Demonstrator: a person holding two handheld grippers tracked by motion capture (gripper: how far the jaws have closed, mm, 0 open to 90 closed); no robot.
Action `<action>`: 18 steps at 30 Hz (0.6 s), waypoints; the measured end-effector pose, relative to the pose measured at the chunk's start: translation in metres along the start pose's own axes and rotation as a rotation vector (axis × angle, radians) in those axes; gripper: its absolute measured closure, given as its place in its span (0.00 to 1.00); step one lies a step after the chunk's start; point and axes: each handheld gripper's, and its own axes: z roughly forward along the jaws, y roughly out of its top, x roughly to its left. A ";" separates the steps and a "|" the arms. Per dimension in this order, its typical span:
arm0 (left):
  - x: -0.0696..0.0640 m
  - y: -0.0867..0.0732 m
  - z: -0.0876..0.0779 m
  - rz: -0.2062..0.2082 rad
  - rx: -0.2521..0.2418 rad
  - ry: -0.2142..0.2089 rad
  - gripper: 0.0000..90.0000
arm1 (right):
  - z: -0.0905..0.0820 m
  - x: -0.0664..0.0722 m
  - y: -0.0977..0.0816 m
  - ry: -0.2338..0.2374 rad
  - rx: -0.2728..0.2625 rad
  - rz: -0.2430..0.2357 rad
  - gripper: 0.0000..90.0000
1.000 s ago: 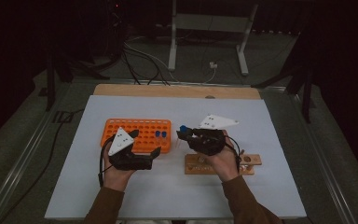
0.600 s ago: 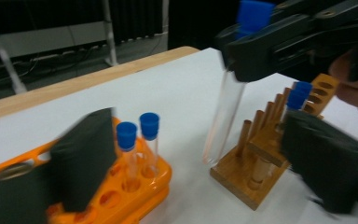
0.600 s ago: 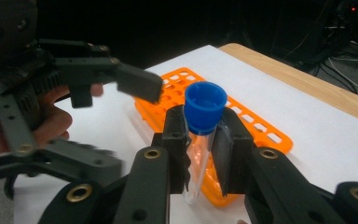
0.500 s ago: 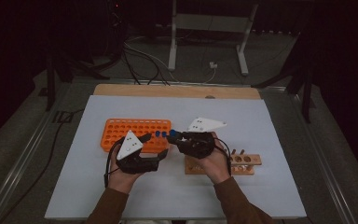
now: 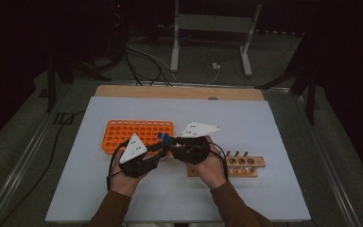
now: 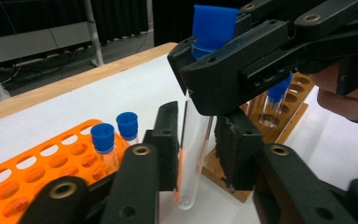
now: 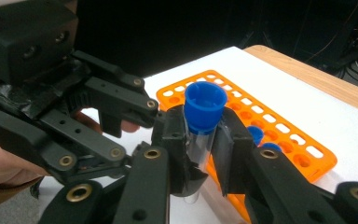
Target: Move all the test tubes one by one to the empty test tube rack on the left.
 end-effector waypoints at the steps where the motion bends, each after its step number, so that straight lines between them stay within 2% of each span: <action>1: 0.000 0.000 0.000 0.003 0.000 0.000 0.85 | 0.000 0.000 0.000 0.000 0.002 0.000 0.85; 5: 0.000 -0.001 0.000 0.009 -0.002 -0.008 0.86 | 0.000 0.000 0.000 0.007 0.003 -0.001 0.84; 8: 0.001 -0.001 0.000 0.003 -0.003 0.001 0.86 | -0.003 -0.002 0.000 0.012 -0.013 0.002 0.73; 13: 0.004 -0.003 -0.001 -0.010 0.003 0.019 0.87 | -0.013 -0.010 0.000 0.017 -0.051 0.042 0.53; 18: 0.007 -0.004 -0.001 -0.023 0.007 0.034 0.87 | -0.022 -0.016 -0.001 -0.028 -0.055 0.044 0.36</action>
